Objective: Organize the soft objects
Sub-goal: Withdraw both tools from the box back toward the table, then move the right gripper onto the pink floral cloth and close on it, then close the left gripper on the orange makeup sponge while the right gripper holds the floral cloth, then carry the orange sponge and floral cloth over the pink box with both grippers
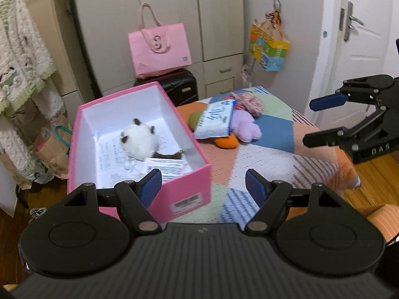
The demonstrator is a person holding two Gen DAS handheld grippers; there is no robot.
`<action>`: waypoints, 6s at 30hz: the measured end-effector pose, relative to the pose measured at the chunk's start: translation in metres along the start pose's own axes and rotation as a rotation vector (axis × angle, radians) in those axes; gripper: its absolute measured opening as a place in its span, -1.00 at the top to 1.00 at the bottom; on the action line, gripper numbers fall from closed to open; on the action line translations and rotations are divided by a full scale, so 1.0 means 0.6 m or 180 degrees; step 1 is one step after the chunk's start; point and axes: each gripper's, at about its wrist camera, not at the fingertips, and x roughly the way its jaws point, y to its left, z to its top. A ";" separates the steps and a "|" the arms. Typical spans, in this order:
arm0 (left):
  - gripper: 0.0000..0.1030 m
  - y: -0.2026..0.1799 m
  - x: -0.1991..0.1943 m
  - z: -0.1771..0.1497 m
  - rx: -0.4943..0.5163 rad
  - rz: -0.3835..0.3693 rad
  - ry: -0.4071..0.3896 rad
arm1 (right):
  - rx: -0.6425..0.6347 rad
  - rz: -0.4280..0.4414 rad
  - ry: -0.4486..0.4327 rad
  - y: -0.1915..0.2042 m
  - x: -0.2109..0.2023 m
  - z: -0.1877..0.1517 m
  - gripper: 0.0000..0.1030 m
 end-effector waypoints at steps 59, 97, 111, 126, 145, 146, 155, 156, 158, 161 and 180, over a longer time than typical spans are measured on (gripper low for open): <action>-0.09 -0.122 0.354 0.013 -0.1068 0.0781 -0.0322 | 0.0880 -0.0128 -0.0221 -0.330 0.278 -0.040 -0.52; 0.25 -0.107 0.389 0.009 -0.1181 0.0638 -0.0201 | 0.1097 -0.0286 -0.0051 -0.343 0.317 -0.083 0.53; 0.25 -0.108 0.368 -0.004 -0.1301 0.0352 -0.0101 | 0.1025 -0.0554 -0.0070 -0.309 0.254 -0.116 0.53; 0.25 -0.095 0.338 -0.022 -0.1399 -0.0194 0.0165 | 0.1065 -0.0480 -0.0121 -0.247 0.205 -0.139 0.53; 0.25 -0.095 0.276 -0.051 -0.1297 -0.0355 0.0230 | 0.1080 -0.0387 -0.0046 -0.173 0.131 -0.173 0.53; 0.25 -0.095 0.272 -0.054 -0.1300 -0.0377 0.0256 | 0.1080 -0.0369 -0.0037 -0.169 0.127 -0.174 0.53; 0.25 -0.074 0.233 -0.072 -0.1302 -0.0455 0.0400 | 0.0967 -0.0147 0.0245 -0.140 0.096 -0.181 0.52; 0.25 -0.072 0.228 -0.074 -0.1303 -0.0450 0.0401 | 0.0964 -0.0109 0.0255 -0.135 0.092 -0.180 0.52; 0.25 -0.066 0.218 -0.078 -0.1294 -0.0429 0.0405 | 0.0964 -0.0009 0.0283 -0.127 0.086 -0.178 0.52; 0.25 -0.058 0.200 -0.085 -0.1287 -0.0381 0.0375 | 0.0971 0.0198 0.0373 -0.111 0.084 -0.172 0.52; 0.25 0.004 0.074 -0.101 -0.1285 -0.0413 0.0080 | 0.0629 0.1106 0.0246 0.025 0.059 -0.065 0.51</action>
